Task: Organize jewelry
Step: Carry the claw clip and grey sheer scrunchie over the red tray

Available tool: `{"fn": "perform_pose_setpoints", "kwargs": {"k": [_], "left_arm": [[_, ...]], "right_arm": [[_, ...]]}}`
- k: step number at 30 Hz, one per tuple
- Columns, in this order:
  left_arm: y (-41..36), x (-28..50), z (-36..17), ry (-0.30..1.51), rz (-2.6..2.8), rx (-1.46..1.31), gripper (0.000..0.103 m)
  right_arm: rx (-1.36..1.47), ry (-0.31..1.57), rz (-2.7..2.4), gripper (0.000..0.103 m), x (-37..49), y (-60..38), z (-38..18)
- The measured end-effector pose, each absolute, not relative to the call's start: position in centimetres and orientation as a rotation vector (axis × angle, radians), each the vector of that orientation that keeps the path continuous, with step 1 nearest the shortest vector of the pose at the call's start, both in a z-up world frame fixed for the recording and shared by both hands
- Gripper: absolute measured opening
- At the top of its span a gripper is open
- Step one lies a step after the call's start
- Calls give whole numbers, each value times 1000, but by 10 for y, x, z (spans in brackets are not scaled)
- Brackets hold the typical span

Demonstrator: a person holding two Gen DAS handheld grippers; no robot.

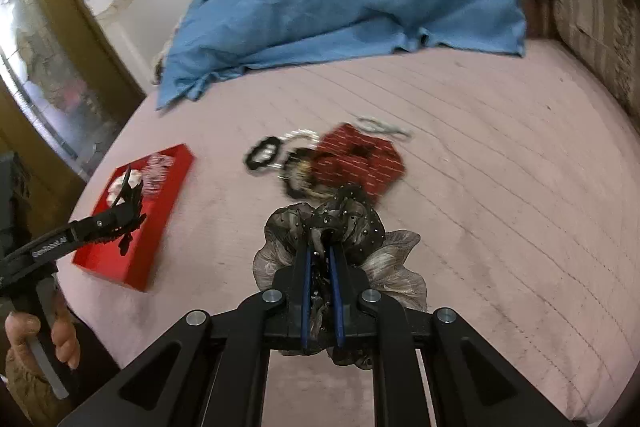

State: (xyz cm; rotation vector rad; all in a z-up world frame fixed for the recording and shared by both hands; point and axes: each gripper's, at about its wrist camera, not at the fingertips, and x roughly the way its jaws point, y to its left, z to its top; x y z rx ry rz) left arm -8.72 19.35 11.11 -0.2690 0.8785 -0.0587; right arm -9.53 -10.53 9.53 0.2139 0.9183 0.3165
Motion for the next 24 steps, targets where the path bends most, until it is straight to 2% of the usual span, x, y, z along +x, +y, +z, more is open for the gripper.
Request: {"fn": "perform_pose_setpoints", "kwargs": {"k": [15, 24], "left_arm": [[322, -119, 86, 855, 223, -388, 41], [354, -124, 67, 836, 284, -417, 41]], "right_arm": [[119, 918, 558, 10, -91, 29, 140], [1, 963, 677, 10, -82, 137, 132]]}}
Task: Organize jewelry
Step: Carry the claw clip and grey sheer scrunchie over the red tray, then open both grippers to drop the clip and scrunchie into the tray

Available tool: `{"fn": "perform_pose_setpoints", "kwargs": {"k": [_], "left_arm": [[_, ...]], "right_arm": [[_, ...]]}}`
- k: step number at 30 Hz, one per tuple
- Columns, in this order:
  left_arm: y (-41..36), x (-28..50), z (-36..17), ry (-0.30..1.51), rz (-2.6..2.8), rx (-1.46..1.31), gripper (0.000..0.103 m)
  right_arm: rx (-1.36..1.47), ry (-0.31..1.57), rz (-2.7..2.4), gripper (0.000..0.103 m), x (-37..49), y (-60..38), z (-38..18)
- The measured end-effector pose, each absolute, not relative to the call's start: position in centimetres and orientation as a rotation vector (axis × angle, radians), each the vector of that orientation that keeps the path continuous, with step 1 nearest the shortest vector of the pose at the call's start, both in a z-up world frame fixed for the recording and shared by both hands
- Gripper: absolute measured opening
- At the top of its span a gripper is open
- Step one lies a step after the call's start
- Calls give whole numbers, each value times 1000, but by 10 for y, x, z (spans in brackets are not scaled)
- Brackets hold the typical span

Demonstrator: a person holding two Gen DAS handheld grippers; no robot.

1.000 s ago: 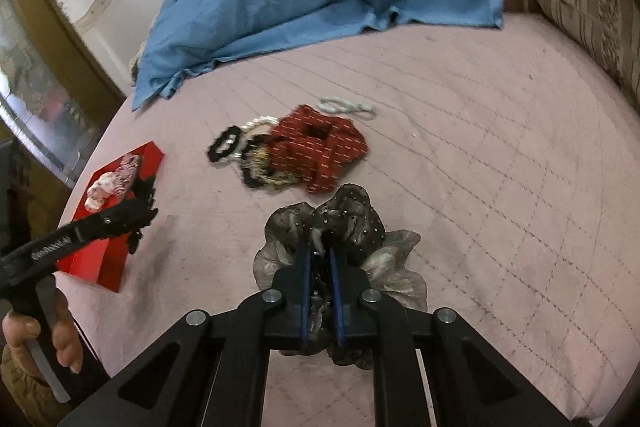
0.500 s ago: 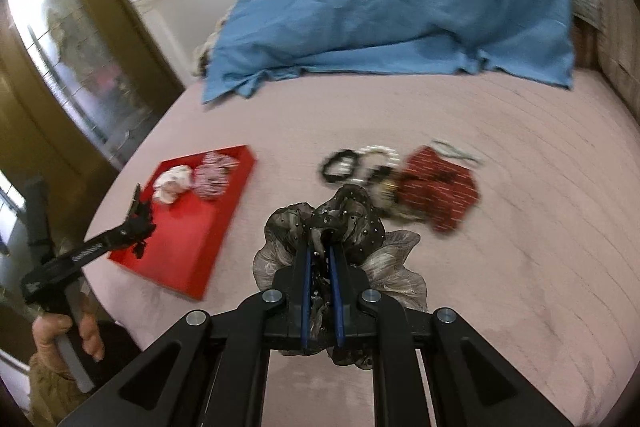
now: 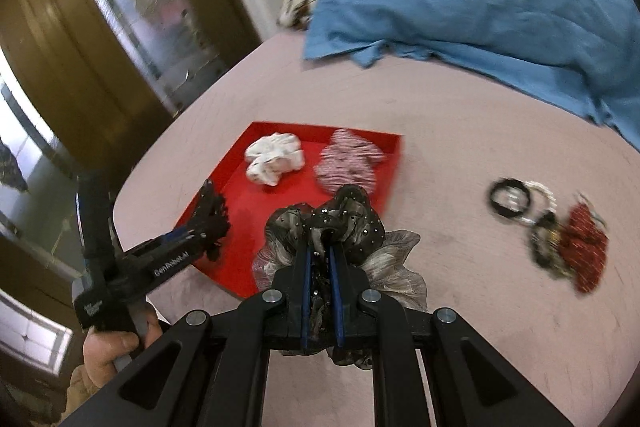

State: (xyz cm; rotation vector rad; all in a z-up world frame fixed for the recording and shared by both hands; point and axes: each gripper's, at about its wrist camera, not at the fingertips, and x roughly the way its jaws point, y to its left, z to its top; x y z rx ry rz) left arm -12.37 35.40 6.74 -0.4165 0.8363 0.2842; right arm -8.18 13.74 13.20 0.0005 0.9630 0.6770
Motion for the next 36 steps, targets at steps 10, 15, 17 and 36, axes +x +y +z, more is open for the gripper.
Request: {"fn": "perform_pose_setpoints", "kwargs": {"k": [10, 15, 17, 36], "left_arm": [[360, -126, 60, 834, 304, -392, 41], [360, -126, 60, 827, 297, -398, 41], [360, -127, 61, 819, 297, -403, 45], [346, -146, 80, 680, 393, -345, 71]], "right_arm": [[-146, 1031, 677, 10, -69, 202, 87], [-139, 1086, 680, 13, -66, 207, 67], [-132, 1088, 680, 16, -69, 206, 67], [-34, 973, 638, 62, -98, 125, 99]]}}
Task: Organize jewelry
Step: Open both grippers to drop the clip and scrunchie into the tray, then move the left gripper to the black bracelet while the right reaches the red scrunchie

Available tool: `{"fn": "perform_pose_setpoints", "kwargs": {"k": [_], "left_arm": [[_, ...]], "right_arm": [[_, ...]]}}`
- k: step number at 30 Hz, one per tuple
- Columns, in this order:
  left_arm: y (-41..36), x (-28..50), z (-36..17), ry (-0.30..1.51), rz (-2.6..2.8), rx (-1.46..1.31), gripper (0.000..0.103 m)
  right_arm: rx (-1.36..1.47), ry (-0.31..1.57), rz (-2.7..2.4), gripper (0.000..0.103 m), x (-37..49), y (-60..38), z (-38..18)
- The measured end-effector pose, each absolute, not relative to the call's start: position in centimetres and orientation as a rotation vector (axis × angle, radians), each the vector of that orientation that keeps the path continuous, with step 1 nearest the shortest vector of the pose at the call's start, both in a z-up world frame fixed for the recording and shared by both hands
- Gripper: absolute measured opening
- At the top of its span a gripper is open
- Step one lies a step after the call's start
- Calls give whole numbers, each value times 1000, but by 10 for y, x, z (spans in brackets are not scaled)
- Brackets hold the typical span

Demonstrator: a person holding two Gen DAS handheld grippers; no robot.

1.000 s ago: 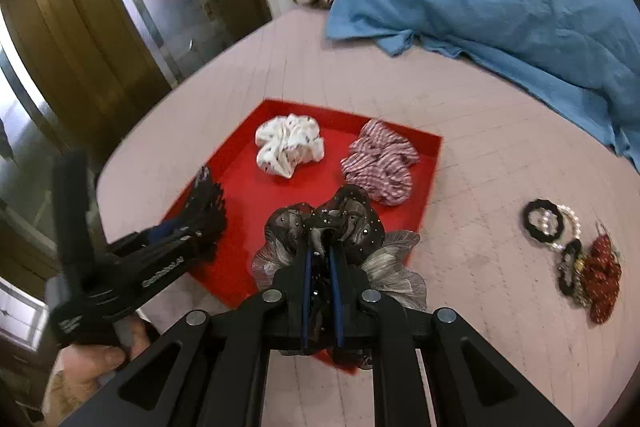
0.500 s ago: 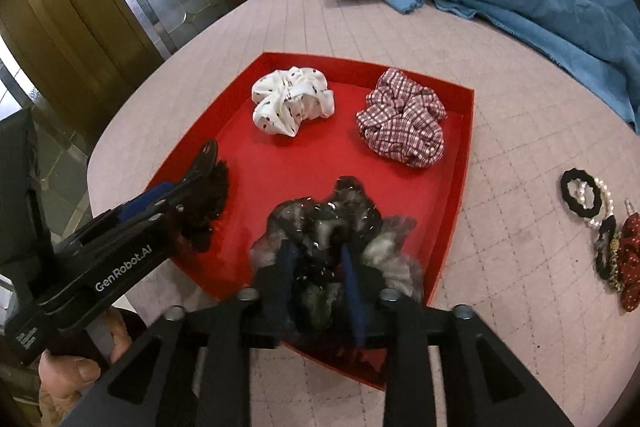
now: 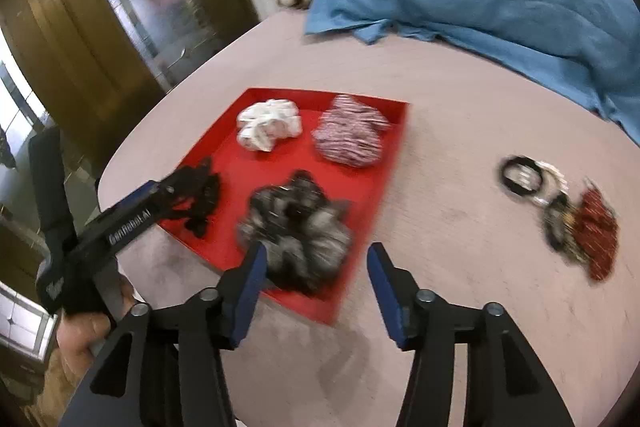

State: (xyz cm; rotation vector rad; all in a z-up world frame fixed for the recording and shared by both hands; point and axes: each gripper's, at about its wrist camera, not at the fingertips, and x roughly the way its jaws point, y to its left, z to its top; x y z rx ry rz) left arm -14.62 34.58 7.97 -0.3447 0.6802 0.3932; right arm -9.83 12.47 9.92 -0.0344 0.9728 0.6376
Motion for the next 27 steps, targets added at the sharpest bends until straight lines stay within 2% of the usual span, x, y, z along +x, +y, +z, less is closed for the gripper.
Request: {"fn": "perform_pose_setpoints", "kwargs": {"k": [9, 16, 27], "left_arm": [[321, -150, 90, 621, 416, -233, 71], [280, -152, 108, 663, 305, -190, 71], [182, -118, 130, 764, 31, -125, 71]], "right_arm": [[84, 1007, 429, 63, -102, 10, 79], [175, 1003, 295, 63, -107, -72, 69], [308, 987, 247, 63, -101, -127, 51]]}}
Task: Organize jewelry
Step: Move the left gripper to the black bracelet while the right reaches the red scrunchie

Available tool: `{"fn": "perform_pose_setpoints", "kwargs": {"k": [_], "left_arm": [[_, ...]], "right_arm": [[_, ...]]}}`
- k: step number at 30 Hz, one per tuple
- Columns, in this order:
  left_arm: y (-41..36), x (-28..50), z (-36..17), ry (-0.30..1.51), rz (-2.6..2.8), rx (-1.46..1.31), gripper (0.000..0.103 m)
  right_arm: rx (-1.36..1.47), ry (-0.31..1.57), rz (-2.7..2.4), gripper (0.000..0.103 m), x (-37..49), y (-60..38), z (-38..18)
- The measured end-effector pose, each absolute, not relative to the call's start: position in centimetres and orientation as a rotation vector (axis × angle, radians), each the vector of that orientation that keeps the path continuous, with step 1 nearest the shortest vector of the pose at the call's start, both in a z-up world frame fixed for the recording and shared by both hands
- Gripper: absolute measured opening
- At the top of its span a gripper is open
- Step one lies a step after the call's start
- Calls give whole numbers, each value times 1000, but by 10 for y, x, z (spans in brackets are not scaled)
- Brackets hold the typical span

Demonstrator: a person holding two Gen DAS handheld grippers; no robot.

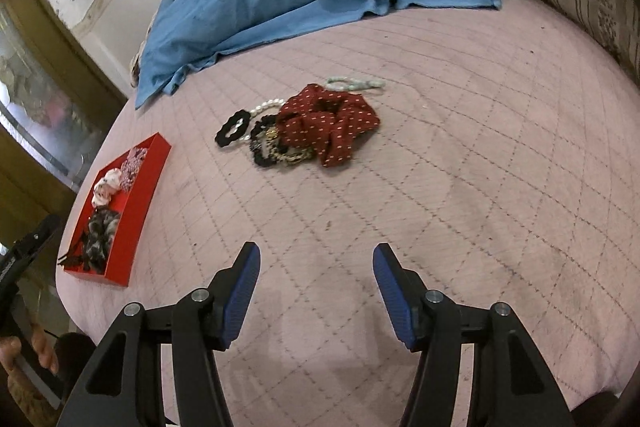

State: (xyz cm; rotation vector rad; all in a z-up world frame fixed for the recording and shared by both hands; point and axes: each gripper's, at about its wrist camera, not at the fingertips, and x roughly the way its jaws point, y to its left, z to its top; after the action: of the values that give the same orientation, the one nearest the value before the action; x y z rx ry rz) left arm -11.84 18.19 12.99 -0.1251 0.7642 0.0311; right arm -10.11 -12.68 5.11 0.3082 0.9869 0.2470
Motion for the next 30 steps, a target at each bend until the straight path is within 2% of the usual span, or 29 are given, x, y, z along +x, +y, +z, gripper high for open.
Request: {"fn": "perform_pose_setpoints", "kwargs": {"k": [15, 30], "left_arm": [[107, -25, 80, 978, -106, -165, 71], [112, 80, 34, 1061, -54, -285, 67]], "right_arm": [[386, 982, 231, 63, -67, -162, 31], [324, 951, 252, 63, 2, -140, 29]]}}
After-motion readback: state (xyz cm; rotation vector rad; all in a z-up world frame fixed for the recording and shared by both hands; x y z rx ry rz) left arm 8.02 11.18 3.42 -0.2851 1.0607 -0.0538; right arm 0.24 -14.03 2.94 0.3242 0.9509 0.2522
